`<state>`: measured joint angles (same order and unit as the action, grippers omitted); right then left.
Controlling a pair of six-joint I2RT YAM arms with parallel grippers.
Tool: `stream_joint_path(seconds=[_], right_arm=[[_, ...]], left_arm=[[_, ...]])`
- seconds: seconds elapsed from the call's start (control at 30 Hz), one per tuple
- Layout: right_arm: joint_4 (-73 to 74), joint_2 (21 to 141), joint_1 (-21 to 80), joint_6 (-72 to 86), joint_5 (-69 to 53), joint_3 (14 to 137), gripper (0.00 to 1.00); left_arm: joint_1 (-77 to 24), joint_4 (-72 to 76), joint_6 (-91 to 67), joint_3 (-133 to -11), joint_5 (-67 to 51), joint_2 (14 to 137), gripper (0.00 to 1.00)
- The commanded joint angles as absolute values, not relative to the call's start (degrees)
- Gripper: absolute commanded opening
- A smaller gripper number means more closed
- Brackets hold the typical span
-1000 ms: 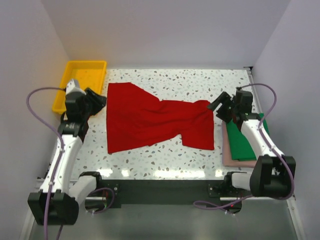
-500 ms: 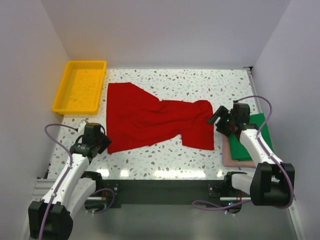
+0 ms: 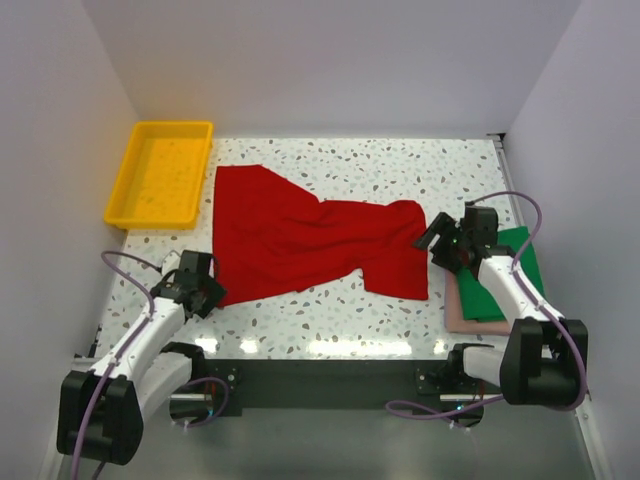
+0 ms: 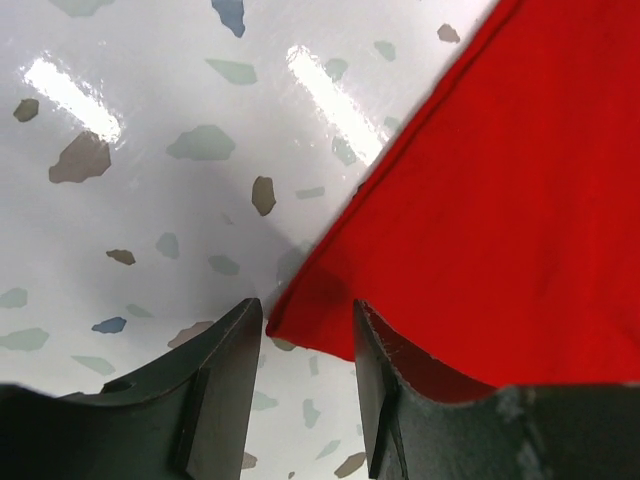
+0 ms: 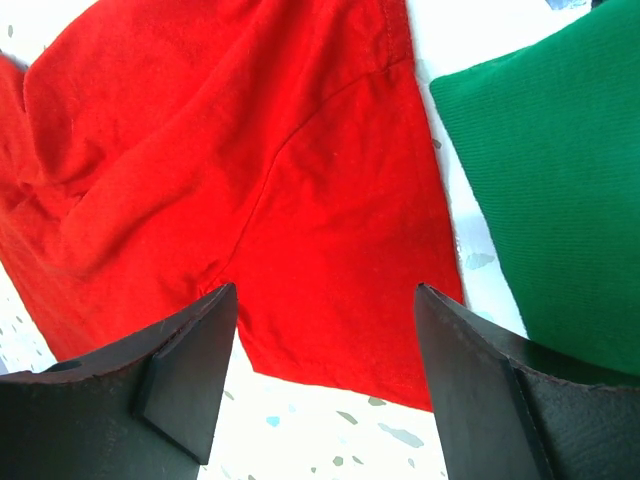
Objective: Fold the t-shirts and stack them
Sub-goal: Flatten the tshirt out
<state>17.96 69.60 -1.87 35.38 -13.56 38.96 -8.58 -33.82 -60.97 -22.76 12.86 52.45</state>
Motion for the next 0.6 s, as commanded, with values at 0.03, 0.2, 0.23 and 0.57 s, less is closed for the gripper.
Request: stream_joint_path(seconds=[0.03,0.2,0.23,0.57], right_arm=[[15.65,70.49,-1.67,34.8,-14.15,38.58,0.74],[14.86,71.54,-1.67,35.07,-14.15,38.23,0.74],[14.77,71.72,-1.67,34.98,-14.32,38.23,0.74],[15.12,73.3,-1.67,34.72,-13.36,38.58,0.74]], left_arm=[[-9.67,-31.9,-62.67,-22.15,14.94,53.79,0.47],[-10.28,-30.5,-62.4,-21.71,15.47,55.11,0.46],[-10.37,-29.89,-62.14,-21.53,15.21,55.46,0.43],[-10.28,-27.77,-56.7,-26.7,15.11,55.81,0.0]])
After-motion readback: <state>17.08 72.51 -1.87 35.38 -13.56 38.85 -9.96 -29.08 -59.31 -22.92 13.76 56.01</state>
